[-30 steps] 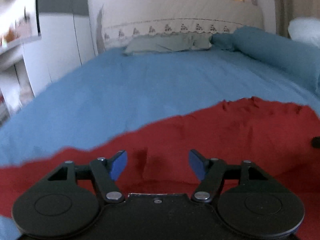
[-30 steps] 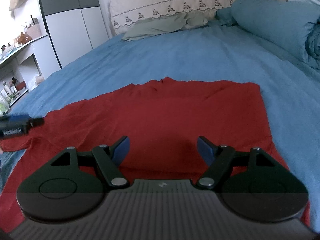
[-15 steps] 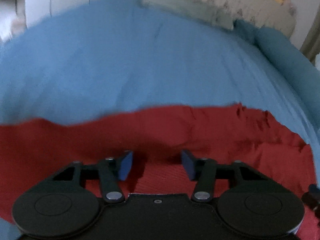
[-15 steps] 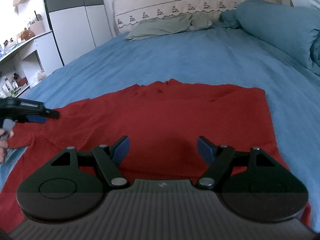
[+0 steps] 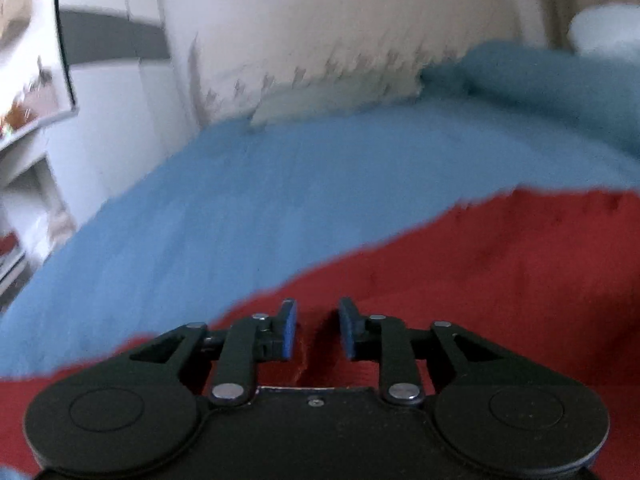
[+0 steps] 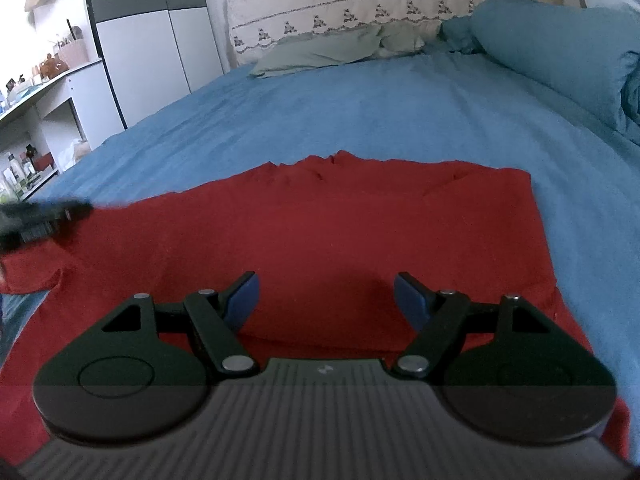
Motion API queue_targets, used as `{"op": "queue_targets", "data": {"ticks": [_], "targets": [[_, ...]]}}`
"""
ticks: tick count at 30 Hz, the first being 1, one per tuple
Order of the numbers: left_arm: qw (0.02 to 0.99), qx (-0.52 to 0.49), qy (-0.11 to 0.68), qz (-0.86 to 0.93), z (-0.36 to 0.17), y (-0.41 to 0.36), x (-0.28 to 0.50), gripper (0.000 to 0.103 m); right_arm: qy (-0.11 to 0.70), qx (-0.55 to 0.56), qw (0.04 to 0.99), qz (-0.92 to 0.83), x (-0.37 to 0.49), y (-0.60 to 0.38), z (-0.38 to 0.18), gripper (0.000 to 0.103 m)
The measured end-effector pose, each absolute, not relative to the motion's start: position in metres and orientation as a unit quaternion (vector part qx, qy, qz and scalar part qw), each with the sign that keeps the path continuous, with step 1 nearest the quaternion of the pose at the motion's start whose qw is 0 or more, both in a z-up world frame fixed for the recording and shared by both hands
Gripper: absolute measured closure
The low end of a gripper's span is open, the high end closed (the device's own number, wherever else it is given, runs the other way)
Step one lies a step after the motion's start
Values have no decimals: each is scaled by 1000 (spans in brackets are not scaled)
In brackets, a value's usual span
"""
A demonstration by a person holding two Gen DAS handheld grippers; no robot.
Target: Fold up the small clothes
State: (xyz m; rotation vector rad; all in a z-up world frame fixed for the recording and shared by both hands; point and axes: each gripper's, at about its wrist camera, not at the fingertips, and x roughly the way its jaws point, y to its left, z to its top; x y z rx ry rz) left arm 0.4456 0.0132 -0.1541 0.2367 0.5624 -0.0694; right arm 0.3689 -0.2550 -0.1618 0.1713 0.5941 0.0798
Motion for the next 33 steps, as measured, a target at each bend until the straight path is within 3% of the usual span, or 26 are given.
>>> {"op": "queue_targets", "data": {"ticks": [1,3,14,19,23,26,28,33], "targets": [[952,110,286,-21,-158,17,447,55,292,84,952,39,369,-255,-161,13],[949,90,303,-13,-160,26,449,51,290,82,953,39,370,-255,-159,13],[928,40,368,-41,-165,42,454,51,318,66,946,7,381,-263,-175,13],[924,40,375,-68,-158,42,444,57,316,43,948,-4,374,-265,-180,13],[934,-42,350,-56,-139,64,467,54,315,45,948,-1,375,-266,-177,13],[919,-77,380,-75,-134,76,502,61,314,49,948,0,376,-267,-177,13],[902,-71,415,-98,-136,75,522,83,312,51,949,2,373,-269,-179,13],[887,22,441,-134,-143,52,529,84,308,52,950,6,371,-271,-180,13]]}}
